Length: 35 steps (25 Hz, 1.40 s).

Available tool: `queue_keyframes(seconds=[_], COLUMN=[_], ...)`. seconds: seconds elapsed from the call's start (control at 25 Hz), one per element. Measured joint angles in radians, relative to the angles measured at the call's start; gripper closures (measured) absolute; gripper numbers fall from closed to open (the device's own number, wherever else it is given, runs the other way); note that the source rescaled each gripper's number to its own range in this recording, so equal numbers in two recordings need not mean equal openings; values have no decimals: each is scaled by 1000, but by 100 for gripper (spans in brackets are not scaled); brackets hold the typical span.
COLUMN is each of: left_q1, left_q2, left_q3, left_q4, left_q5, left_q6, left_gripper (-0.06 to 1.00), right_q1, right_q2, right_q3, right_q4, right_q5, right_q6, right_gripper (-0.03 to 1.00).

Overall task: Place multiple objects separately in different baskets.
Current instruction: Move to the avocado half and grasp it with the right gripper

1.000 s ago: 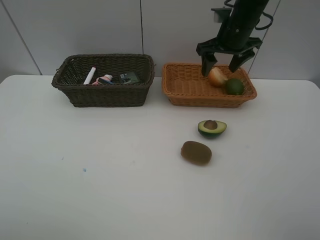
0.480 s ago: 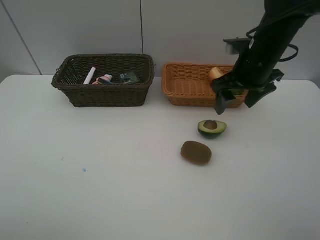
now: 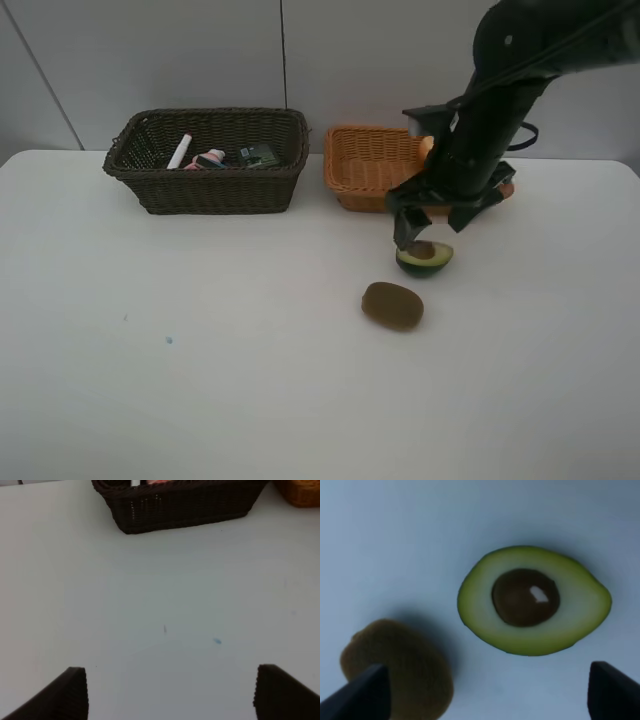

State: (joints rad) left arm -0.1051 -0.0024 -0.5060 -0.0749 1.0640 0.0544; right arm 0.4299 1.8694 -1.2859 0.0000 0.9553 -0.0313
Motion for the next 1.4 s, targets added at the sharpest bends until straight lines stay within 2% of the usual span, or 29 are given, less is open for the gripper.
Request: queue_keyframes(seconds=[0.76,1.08,1.4], left_q1=[0,0,0], left_q2=[0,0,0], left_q3=[0,0,0], left_q4=[0,0,0], left_q5=[0,0,0], left_q6=[0,0,0], left_gripper=[14,14,14], right_q1=[5,5,5], right_q2=[63,132,137], right_q3=[0,0,0], right_q4=[-5,-53,-58], right_q5=[-80,-107,-119], right_q6=[-79,-82,-82], right_gripper=[-3,-3,-3])
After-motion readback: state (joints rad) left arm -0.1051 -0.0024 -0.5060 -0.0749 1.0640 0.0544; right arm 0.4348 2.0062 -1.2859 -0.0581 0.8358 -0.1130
